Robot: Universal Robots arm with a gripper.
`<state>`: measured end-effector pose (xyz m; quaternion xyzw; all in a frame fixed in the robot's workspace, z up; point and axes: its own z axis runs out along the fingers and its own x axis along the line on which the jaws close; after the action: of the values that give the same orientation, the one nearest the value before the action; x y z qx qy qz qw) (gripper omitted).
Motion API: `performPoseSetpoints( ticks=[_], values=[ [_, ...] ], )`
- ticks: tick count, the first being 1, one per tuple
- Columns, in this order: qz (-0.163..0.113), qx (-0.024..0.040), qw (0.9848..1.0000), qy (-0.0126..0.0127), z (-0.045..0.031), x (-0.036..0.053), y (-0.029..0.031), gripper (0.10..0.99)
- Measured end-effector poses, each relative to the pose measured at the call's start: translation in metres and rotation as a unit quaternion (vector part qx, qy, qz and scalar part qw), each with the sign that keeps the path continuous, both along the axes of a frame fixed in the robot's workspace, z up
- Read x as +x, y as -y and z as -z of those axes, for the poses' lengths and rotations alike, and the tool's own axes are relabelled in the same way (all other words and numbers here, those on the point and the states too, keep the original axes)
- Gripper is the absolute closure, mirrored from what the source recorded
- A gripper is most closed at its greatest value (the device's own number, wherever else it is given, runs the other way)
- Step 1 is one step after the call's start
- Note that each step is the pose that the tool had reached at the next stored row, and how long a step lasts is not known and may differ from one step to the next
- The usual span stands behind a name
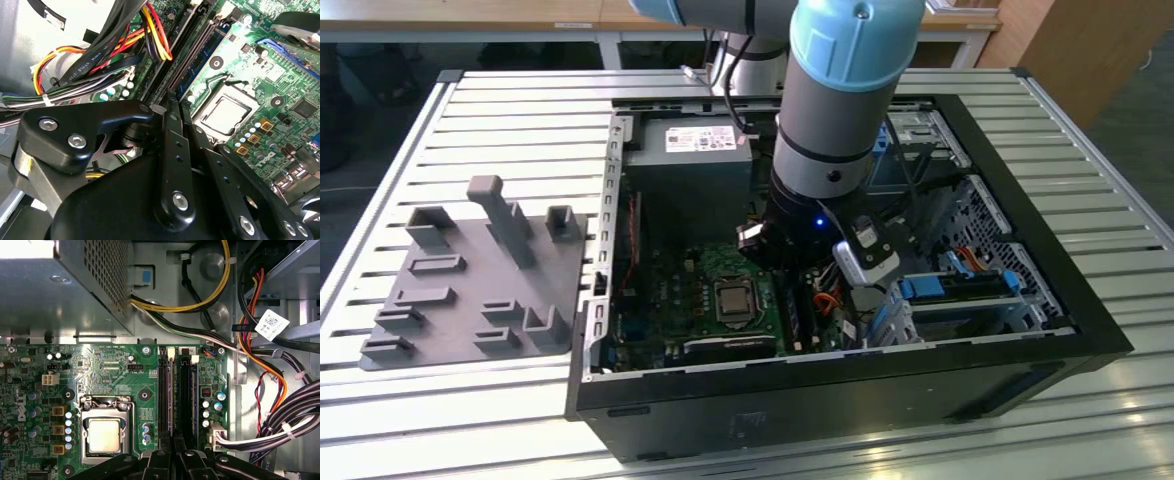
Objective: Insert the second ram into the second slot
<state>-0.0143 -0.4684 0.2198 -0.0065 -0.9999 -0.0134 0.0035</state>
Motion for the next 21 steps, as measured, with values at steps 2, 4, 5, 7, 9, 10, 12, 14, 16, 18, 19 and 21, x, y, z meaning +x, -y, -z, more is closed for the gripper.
performPoseSetpoints(
  ticks=[2, 4, 5, 7, 9, 10, 12, 14, 16, 18, 19, 21],
  values=[
    [0.0, -0.0004, 1.0, -0.0002, 0.0008, 0.0, 0.0001, 0.949],
    [0.0, -0.0006, 1.0, -0.0005, 0.0021, 0.0, 0.0001, 0.949],
    [0.0, -0.0005, 1.0, -0.0006, 0.0028, 0.0, 0.0002, 0.949],
    [0.0, -0.0002, 1.0, -0.0007, 0.0038, 0.0, 0.0001, 0.949],
    [0.0, -0.0001, 1.0, -0.0009, 0.0039, 0.0001, 0.0, 0.949],
    [0.0, -0.0001, 1.0, -0.0009, 0.0037, 0.0001, 0.0, 0.949],
    [0.0, 0.0003, 1.0, -0.0009, 0.0025, 0.0002, -0.0001, 0.949],
    [0.0, 0.0004, 1.0, -0.0009, 0.0012, 0.0005, -0.0002, 0.949],
    [0.0, -0.0003, 1.0, -0.0011, 0.0002, 0.001, -0.0002, 0.949],
    [-0.001, -0.0007, 1.0, -0.0014, -0.001, 0.0013, 0.0, 0.949],
    [-0.001, -0.0008, 1.0, -0.0015, -0.0016, 0.0013, 0.0, 0.949],
    [-0.001, -0.0007, 1.0, -0.0014, -0.002, 0.0015, 0.0, 0.949]
  ],
)
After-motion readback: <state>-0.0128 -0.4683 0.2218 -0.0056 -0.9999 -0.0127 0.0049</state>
